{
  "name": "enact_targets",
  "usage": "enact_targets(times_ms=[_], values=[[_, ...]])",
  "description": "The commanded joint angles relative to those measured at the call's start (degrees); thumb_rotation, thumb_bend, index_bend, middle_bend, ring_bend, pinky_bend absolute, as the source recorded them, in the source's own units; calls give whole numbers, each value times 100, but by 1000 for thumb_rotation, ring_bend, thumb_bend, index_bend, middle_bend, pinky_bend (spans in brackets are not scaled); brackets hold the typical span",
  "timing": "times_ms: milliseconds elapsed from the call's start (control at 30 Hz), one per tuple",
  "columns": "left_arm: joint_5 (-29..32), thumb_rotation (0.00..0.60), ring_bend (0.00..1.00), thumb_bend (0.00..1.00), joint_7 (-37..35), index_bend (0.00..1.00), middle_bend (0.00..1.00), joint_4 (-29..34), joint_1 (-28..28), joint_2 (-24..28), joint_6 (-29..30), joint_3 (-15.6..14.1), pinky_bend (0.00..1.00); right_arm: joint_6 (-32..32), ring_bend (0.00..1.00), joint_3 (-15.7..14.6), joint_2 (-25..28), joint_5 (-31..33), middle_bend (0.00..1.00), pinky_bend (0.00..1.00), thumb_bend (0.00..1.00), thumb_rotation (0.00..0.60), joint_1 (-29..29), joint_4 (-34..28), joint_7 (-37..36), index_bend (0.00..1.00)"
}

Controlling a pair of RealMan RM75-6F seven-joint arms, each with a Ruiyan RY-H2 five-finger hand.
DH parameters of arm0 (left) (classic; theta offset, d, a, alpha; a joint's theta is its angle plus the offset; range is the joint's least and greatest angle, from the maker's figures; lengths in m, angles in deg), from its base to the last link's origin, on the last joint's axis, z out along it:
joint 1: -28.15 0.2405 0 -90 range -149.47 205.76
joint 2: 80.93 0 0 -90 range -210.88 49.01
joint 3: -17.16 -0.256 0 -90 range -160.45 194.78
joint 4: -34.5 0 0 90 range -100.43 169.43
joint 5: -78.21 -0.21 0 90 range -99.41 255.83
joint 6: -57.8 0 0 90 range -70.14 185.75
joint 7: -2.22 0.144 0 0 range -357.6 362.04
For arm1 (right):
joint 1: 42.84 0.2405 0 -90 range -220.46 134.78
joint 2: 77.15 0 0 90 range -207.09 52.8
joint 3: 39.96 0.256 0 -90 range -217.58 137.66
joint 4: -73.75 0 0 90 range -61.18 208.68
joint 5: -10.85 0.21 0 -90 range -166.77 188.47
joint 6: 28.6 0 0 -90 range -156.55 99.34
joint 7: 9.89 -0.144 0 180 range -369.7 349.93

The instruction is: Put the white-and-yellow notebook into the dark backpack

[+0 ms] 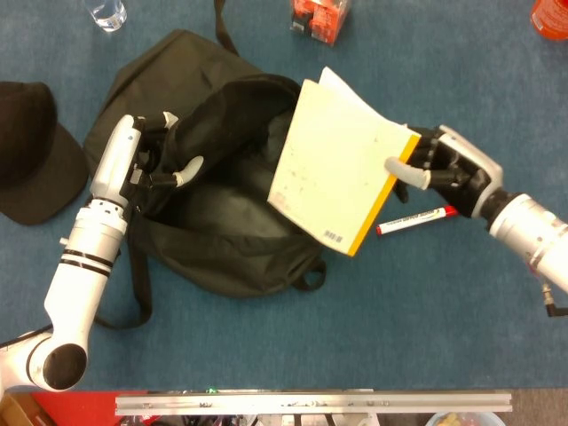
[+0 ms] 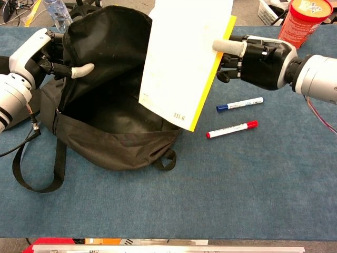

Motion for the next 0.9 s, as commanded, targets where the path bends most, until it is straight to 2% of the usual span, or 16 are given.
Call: enact_targets(times_ms=[33, 467, 900], values=[[12, 600, 748, 248, -19, 657, 764, 10, 3, 21, 7, 17, 916, -201, 621, -63, -249, -344, 757, 706, 491, 600, 56, 221, -536, 956], [239, 600, 747, 248, -136, 654, 764, 46, -12, 141, -79, 146, 915, -226, 625, -715, -732, -890, 761, 709, 493, 600, 182, 907, -1406, 961], [299, 600, 747, 247, -140, 652, 763, 165, 6, 229, -116, 142, 916, 53, 636, -804, -1290, -1038, 773, 714, 493, 600, 592, 1339, -2057, 966]])
